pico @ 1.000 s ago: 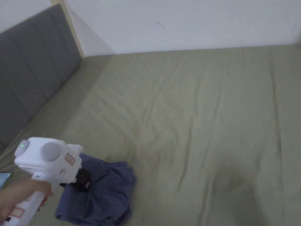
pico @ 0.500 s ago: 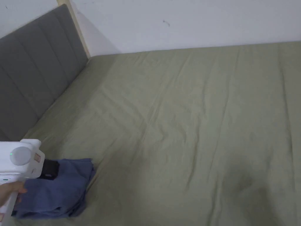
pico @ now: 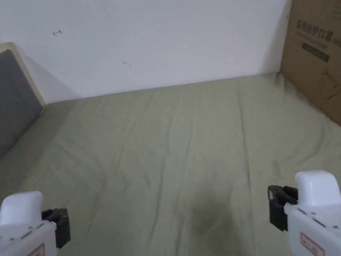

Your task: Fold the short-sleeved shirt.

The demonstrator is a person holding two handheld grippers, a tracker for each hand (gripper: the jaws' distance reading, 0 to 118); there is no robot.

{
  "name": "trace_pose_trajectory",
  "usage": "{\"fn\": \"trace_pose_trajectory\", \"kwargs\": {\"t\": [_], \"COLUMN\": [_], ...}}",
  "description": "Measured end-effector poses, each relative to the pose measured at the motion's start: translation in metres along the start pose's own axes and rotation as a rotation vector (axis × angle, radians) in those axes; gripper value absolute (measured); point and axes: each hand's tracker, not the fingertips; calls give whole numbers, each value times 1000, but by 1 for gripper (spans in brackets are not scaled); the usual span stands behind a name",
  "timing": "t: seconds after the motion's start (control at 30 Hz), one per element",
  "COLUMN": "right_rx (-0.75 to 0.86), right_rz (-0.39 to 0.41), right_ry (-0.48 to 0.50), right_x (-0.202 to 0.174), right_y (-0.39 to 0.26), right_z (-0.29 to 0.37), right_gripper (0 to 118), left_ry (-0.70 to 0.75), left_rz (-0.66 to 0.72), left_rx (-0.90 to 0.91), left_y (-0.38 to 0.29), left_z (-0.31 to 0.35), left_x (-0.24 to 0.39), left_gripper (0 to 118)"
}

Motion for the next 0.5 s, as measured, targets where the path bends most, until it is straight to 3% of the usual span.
{"fn": "trace_pose_trajectory", "kwargs": {"t": [0.1,0.27,0.4,0.5], "right_rx": [36,75,117,170], "right_rz": [-6,8,-11,46], "right_ry": [2,-19,-21,-68], "right_x": [8,18,28,27], "right_y": [11,21,29,36], "right_z": [7,20,29,35], "right_gripper": [0,0,0,0], "left_ry": [-7,-49,-66,-35], "left_rz": [-58,-19,24,45], "left_rx": [110,203,257,341], "left_y": [2,14,25,32], "left_z": [21,37,40,48], "left_x": [52,111,132,133], "left_gripper": [0,0,0,0]}}
